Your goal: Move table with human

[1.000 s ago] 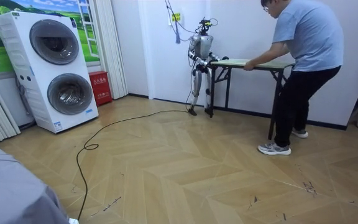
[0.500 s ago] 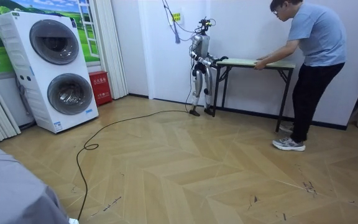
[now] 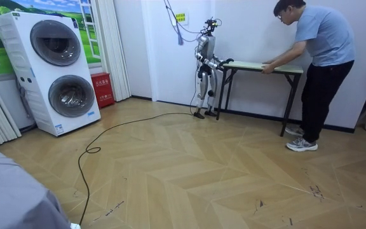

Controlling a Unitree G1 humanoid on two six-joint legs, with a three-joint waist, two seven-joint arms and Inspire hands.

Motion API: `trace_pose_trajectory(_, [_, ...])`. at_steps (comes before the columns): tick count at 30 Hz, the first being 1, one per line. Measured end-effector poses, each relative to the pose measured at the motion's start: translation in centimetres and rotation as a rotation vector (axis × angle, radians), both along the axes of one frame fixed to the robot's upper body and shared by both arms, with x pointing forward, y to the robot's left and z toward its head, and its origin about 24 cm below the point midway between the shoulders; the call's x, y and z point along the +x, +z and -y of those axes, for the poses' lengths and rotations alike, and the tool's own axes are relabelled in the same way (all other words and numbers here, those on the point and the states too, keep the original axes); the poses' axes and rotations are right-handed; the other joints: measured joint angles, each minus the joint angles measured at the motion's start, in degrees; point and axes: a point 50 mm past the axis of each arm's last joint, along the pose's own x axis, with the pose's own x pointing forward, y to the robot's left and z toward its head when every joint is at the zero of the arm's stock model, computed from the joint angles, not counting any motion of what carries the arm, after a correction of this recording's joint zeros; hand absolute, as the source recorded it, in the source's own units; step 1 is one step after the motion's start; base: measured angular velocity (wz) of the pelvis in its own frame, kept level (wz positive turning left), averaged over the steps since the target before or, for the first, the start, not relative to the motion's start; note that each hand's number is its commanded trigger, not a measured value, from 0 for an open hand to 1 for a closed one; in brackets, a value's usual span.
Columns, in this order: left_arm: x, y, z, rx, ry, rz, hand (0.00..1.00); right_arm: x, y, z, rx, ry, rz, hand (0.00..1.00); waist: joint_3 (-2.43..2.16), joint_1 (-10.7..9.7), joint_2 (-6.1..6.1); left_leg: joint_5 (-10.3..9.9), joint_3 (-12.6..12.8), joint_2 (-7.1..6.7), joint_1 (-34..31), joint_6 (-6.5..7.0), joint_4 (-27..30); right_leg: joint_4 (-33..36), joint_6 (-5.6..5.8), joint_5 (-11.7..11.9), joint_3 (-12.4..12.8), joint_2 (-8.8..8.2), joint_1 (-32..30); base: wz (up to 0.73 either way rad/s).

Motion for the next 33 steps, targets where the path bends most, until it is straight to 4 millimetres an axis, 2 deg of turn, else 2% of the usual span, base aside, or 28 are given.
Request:
trace_pose_trajectory(4, [-0.2, -0.1, -0.1, 0.003, 0.000, -0.006, 1.00, 0.0, 0.0, 0.0, 0.001, 0.005, -0.010, 1.00, 0.10, 0.0, -0.24, 0.2, 0.7, 0.01, 0.8, 0.35, -0.9, 0.1, 0.44, 0.0, 0.7, -0.17, 0.1, -0.06])
trace_pose_trajectory(14, [-0.3, -0.4, -0.1, 0.016, -0.003, -0.017, 1.00, -0.1, -0.3, 0.0, -0.002, 0.007, -0.028, 1.00, 0.23, 0.1, -0.44, 0.2, 1.8, 0.09, 0.8, 0.71, -0.9, 0.1, 0.58, -0.1, 1.2, -0.38, 0.0, -0.01])
trace_pose_trajectory(17, [-0.4, -0.7, 0.0, 0.033, -0.007, -0.024, 1.00, -0.2, -0.6, 0.1, -0.007, 0.005, -0.039, 1.00, 0.23, 0.8, -0.45, 0.2, 2.5, 0.20, 0.9, 0.82, -1.1, 0.0, 0.58, -0.1, 2.4, -0.39, -0.1, -0.13])
trace_pose_trajectory(21, [-0.8, -1.8, 0.2, 0.059, -0.014, -0.045, 1.00, -0.7, -1.6, 0.4, -0.020, 0.002, -0.064, 1.00, 0.24, 1.5, -0.46, 0.4, 2.9, 0.13, 1.6, 1.19, -1.9, 0.0, 0.62, 0.0, 2.6, -0.63, 0.0, -0.06])
trace_pose_trajectory(31, [-2.0, -4.2, -0.3, 0.119, -0.052, -0.096, 1.00, -1.9, -4.0, 0.6, -0.045, 0.008, -0.123, 1.00, 0.22, 1.4, -0.62, 0.4, 2.8, -0.11, 3.0, 1.50, -2.4, -0.1, 0.88, 0.1, 2.4, -0.68, 1.3, 0.00])
trace_pose_trajectory(33, [-2.2, -4.6, -0.4, 0.122, -0.057, -0.103, 0.95, -2.0, -4.5, 0.5, -0.044, 0.013, -0.125, 1.00, 0.20, 1.4, -0.73, 0.4, 2.8, -0.16, 4.0, 1.52, -2.6, -0.1, 0.88, 0.1, 2.4, -0.77, 2.0, 0.00])
